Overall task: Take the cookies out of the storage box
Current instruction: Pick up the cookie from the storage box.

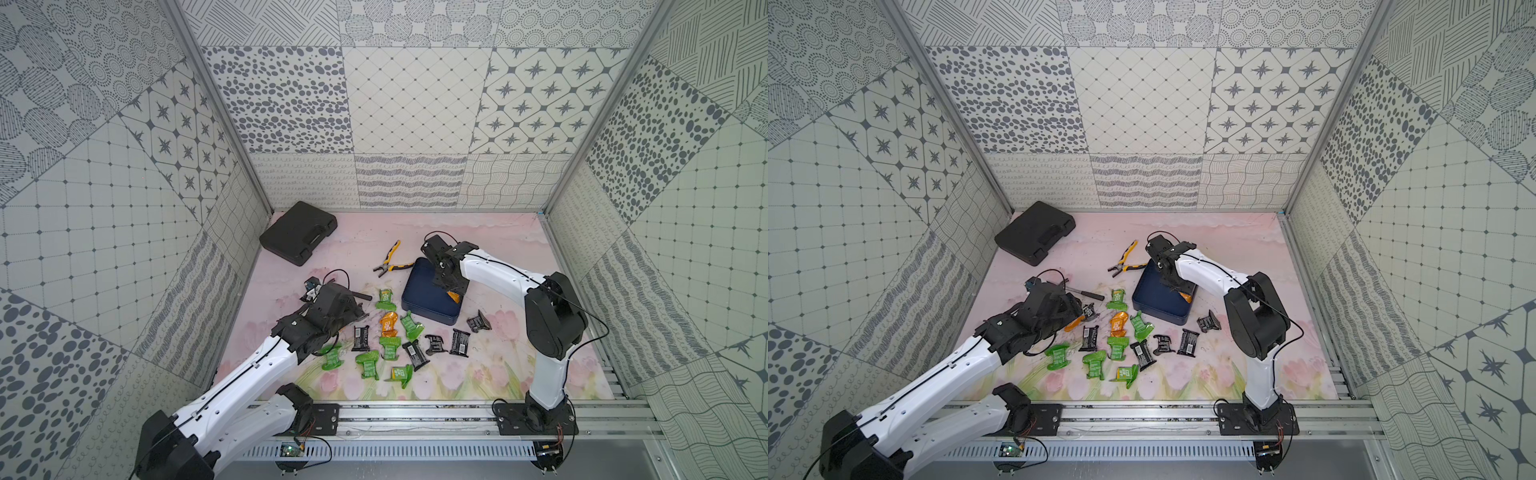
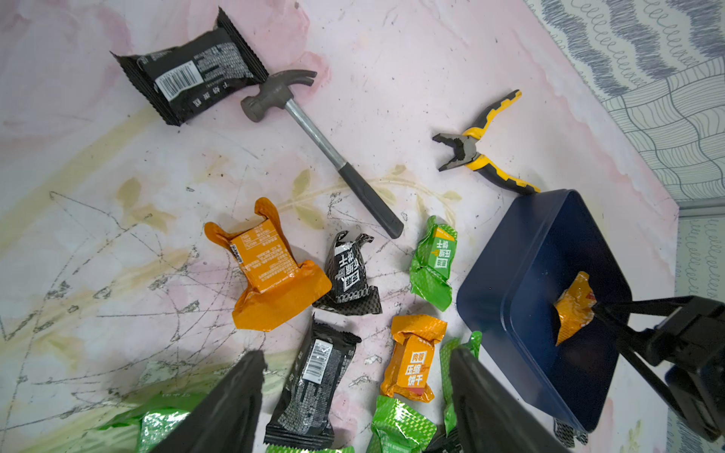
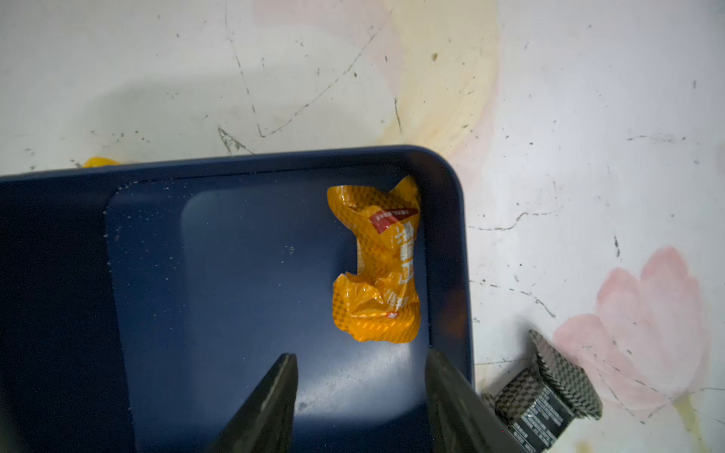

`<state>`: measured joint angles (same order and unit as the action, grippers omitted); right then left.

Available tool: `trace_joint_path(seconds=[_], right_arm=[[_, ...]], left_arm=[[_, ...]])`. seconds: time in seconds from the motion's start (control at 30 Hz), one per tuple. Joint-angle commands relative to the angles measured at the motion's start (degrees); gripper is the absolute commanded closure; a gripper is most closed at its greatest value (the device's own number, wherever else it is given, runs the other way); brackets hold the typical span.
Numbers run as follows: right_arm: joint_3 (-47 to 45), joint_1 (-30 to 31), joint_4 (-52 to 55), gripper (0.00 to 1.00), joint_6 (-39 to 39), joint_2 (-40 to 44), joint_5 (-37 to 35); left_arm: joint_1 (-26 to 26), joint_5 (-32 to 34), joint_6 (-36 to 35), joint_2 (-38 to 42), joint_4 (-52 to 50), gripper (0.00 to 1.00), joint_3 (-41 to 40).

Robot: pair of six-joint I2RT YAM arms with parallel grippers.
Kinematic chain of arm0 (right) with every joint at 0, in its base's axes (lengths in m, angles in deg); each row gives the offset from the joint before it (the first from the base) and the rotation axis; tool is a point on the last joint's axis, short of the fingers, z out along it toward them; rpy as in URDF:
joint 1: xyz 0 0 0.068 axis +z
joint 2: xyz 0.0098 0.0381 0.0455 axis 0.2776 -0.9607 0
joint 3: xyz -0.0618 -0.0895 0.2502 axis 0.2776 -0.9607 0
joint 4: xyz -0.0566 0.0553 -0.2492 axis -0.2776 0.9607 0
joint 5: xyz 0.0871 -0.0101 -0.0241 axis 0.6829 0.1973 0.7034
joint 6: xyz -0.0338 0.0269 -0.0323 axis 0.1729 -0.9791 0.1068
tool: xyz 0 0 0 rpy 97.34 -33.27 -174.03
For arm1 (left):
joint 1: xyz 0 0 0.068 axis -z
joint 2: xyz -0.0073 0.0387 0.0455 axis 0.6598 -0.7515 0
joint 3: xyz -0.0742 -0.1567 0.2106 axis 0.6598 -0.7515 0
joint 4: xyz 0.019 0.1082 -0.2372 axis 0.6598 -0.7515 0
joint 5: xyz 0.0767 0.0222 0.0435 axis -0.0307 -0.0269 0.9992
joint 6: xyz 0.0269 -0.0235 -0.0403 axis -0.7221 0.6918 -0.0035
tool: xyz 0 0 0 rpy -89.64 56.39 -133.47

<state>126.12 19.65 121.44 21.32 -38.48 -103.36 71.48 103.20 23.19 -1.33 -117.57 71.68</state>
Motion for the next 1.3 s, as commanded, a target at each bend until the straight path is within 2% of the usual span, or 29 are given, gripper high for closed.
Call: trace_joint_path(seconds=[0.0,0.53,0.93,1.27], right_arm=[[1.4,-0.9,1.4,0.43,-1.1,-1.9,-1.5],[0.7,-3.2,-2.9,0.44,1.8,-5.0,0.0],[-1.2,-3.3,-8.9,0.59,6.7,-4.4,2.0],[-4.0,-3.9,-9.0,0.51,3.0,0.6,1.1]], left_arm=[[-1.8,-1.7,-1.0,-1.3,2.9,0.23,1.1],[-6.5,-6.1,-3.3,-4.7,3.6,0.24,3.0],[-7.5,-7.7,-4.5,-6.7,3.4,0.25,4.4],[-7.6,-8.7,-4.1,-7.3,3.5,0.26,4.7]])
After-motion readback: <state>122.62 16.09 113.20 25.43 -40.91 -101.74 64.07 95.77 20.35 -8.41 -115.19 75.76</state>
